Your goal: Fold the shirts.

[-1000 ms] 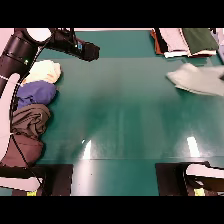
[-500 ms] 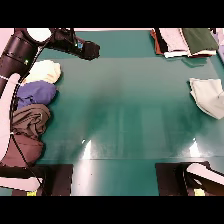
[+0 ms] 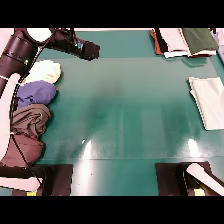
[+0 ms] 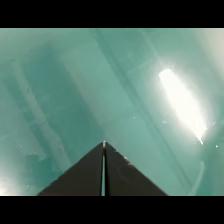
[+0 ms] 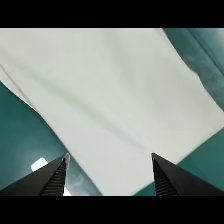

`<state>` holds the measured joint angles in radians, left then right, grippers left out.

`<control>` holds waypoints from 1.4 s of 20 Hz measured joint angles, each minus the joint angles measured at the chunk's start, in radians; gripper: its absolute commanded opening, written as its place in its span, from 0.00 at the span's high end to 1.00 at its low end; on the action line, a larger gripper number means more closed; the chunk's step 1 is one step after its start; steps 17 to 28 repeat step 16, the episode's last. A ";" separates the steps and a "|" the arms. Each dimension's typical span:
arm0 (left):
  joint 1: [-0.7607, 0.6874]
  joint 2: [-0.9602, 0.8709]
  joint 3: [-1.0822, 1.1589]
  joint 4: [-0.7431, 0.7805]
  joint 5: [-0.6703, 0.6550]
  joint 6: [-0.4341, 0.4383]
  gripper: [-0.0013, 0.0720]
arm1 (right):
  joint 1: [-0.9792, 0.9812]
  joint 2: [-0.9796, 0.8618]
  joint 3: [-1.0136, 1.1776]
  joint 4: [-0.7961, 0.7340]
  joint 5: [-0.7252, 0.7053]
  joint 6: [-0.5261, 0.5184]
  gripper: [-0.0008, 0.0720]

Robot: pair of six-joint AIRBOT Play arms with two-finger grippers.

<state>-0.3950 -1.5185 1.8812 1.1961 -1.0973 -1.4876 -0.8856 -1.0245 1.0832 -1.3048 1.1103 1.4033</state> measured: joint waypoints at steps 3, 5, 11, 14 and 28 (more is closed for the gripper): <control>0.000 0.000 0.000 -0.006 0.003 -0.001 0.95 | 0.056 0.073 -0.035 0.087 -0.005 0.009 0.17; 0.000 0.000 0.000 -0.011 0.005 -0.003 0.95 | 0.140 0.114 -0.069 0.141 -0.007 0.012 0.18; 0.000 0.000 0.000 -0.015 0.009 -0.004 0.95 | 0.519 0.188 -0.126 0.193 -0.015 0.016 0.97; 0.000 0.000 0.000 -0.016 0.009 -0.004 0.95 | 0.685 0.198 -0.132 0.198 -0.026 0.017 0.97; 0.000 0.000 0.000 -0.016 0.009 -0.004 0.95 | 0.768 0.200 -0.134 0.200 -0.043 0.016 0.97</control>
